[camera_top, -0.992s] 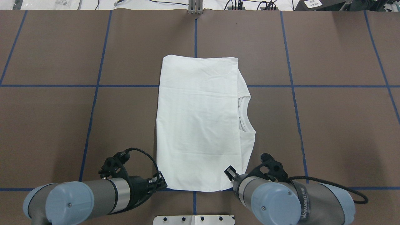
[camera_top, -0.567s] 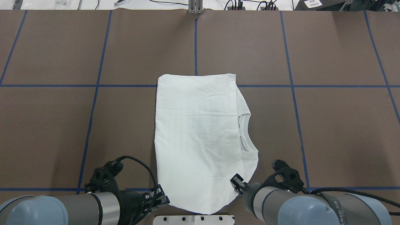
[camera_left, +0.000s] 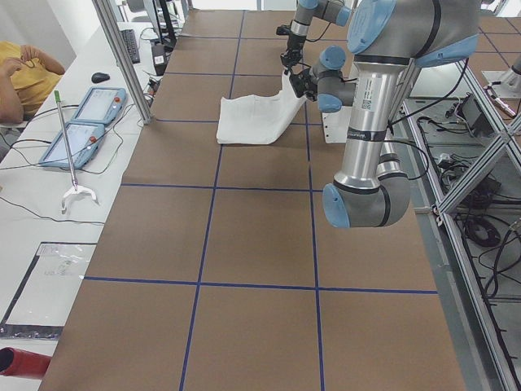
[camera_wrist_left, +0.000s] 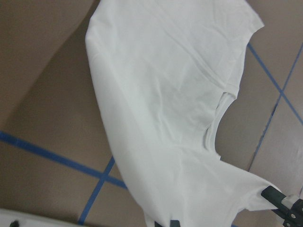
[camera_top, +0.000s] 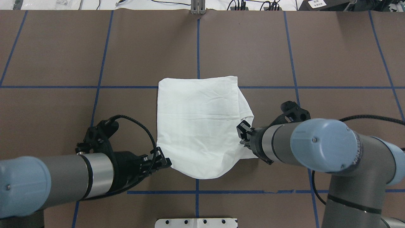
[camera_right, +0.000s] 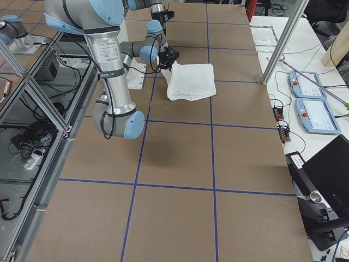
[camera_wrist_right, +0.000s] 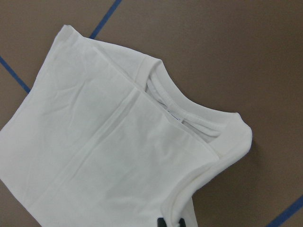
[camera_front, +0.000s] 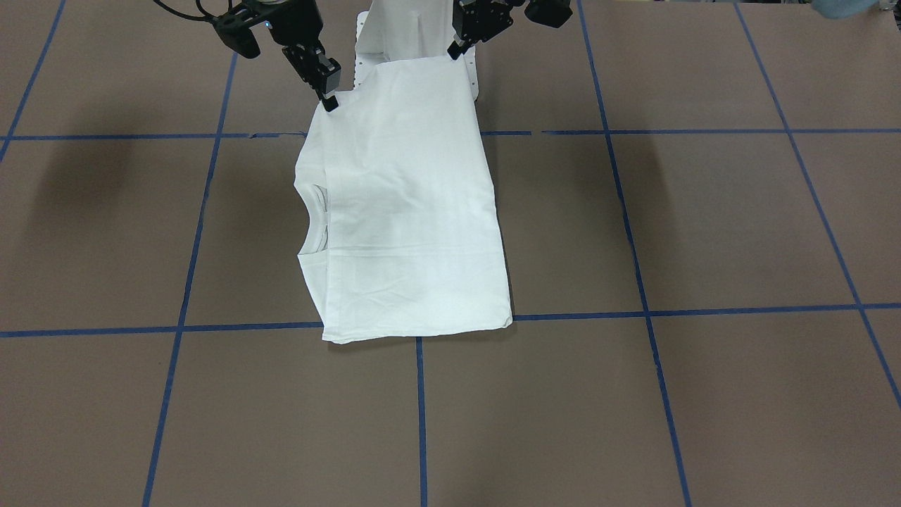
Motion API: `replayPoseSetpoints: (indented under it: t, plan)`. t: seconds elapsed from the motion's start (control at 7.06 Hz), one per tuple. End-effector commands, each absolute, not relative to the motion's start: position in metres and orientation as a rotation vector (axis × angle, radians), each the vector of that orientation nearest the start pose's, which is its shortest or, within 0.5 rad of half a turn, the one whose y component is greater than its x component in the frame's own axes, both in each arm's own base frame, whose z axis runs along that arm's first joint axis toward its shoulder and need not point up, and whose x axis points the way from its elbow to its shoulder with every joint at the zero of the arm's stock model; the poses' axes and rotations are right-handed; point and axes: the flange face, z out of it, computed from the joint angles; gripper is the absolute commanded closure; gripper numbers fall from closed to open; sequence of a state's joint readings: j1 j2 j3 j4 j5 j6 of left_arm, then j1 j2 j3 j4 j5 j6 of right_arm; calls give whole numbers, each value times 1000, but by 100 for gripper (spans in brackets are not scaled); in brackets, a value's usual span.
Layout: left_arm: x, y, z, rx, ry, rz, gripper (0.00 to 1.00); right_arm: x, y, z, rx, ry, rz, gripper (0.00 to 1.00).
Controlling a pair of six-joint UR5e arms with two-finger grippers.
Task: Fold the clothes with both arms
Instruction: 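Grasp the near edge with both grippers and fold it over toward the collar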
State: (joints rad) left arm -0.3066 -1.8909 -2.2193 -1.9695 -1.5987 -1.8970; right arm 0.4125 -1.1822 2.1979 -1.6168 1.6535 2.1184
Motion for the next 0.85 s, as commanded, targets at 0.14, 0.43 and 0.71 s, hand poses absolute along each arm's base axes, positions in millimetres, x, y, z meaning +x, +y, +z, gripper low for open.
replayPoseSetpoints:
  t: [0.14,0.43,0.71]
  plan:
    - [430,-390,199,165,1242,-475,100,-430,-431,197,-33,-921,805,100]
    - [442,-432,219,212,1212,-493,100,-461,-482,208,-9,-837,773,100]
    - [470,-495,260,254,1184,-532,58,-491,-540,248,42,-847,737,24]
